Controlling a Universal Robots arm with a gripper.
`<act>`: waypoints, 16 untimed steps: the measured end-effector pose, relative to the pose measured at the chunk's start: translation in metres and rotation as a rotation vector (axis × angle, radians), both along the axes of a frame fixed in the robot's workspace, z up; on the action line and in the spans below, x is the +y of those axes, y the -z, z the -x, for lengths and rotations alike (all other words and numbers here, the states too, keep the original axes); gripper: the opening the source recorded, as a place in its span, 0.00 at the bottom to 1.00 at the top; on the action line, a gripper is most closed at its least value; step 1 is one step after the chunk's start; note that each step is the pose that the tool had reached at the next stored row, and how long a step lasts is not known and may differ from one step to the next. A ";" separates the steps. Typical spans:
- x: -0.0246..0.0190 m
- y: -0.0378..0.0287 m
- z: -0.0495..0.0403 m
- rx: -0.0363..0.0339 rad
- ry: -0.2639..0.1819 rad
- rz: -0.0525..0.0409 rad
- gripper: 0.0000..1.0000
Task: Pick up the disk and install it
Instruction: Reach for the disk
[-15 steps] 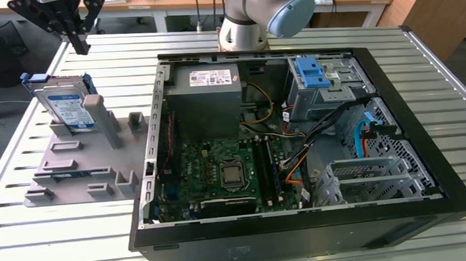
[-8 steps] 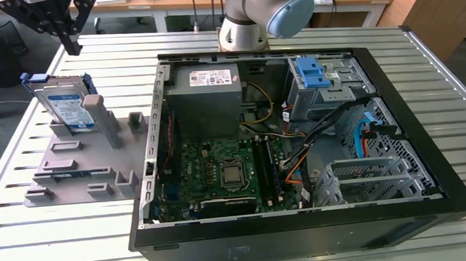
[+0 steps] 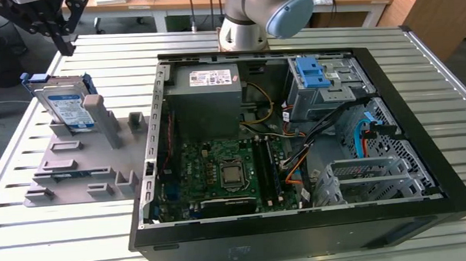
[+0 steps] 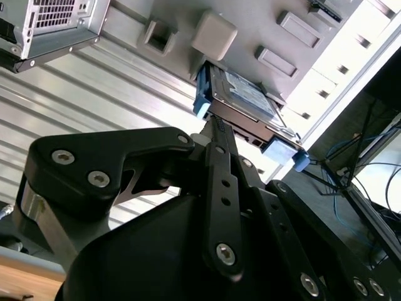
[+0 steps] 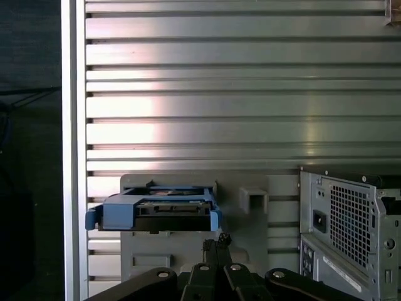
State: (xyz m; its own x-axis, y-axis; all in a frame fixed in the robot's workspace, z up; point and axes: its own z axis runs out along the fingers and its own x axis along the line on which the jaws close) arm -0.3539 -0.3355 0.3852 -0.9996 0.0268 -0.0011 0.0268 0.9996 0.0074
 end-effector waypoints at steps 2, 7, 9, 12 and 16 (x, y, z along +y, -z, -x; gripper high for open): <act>0.0000 0.0001 0.0021 -0.0001 -0.003 0.0001 0.11; 0.0000 0.0003 0.0037 -0.0002 -0.041 0.0000 0.11; 0.0000 0.0004 0.0045 -0.0001 -0.057 0.0001 0.11; 0.0000 0.0005 0.0081 -0.0002 -0.066 0.0002 0.11; 0.0001 0.0006 0.0158 -0.0003 -0.067 0.0004 0.11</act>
State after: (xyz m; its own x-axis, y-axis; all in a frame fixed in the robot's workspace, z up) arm -0.3697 -0.3355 0.3846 -0.9992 -0.0397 -0.0014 -0.0397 0.9992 0.0070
